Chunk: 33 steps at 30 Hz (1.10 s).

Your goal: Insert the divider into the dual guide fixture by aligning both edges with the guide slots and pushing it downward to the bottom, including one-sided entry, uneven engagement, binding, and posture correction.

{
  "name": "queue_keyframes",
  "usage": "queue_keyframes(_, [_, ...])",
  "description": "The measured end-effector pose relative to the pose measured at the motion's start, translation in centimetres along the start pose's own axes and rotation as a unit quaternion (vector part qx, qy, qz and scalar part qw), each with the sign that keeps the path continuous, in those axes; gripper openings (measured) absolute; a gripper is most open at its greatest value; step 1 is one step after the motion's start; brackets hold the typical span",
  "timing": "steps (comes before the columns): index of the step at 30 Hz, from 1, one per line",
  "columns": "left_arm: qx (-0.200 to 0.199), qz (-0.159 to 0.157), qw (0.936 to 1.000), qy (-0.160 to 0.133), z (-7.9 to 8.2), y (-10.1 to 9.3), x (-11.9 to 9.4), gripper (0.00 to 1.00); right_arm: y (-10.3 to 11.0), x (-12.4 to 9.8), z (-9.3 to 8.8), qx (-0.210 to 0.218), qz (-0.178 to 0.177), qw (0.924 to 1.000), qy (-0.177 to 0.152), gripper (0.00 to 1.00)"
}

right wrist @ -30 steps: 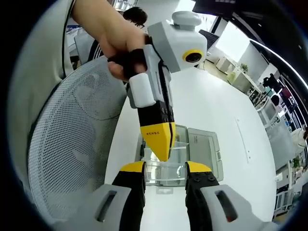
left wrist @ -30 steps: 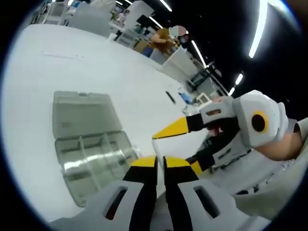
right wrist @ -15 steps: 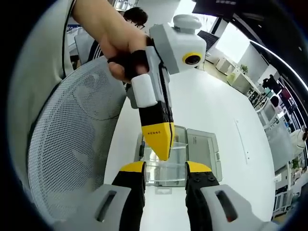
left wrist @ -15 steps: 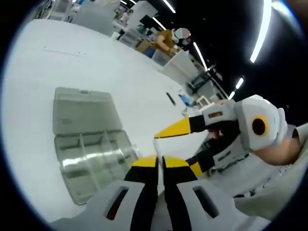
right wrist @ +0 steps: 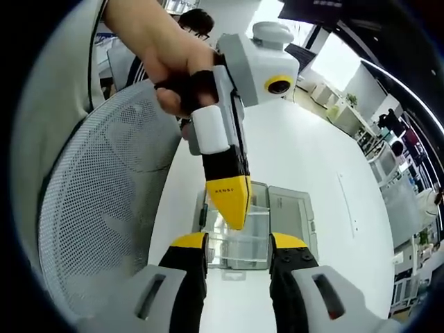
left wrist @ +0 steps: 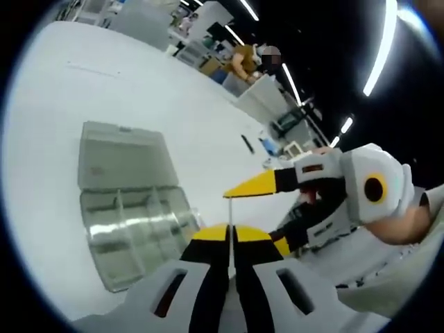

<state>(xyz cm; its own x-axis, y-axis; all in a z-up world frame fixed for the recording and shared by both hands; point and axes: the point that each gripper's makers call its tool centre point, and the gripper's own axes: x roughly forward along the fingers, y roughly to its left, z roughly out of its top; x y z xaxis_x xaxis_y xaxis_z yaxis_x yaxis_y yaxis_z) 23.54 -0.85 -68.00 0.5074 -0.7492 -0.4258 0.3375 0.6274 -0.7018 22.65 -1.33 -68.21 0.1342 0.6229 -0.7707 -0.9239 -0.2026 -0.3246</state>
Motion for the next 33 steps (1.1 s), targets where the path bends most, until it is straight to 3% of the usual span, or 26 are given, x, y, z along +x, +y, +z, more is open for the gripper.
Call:
queue_keyframes(16, [0.035, -0.011, 0.9992, -0.014, 0.7, -0.2, -0.4, 0.00, -0.7, -0.4, -0.2, 0.010, -0.002, 0.9999, 0.000, 0.32])
queue_keyframes(33, [0.122, -0.020, 0.9921, -0.023, 1.0, -0.7, -1.1, 0.00, -1.2, -1.0, -0.6, 0.011, 0.016, 0.9998, 0.006, 0.32])
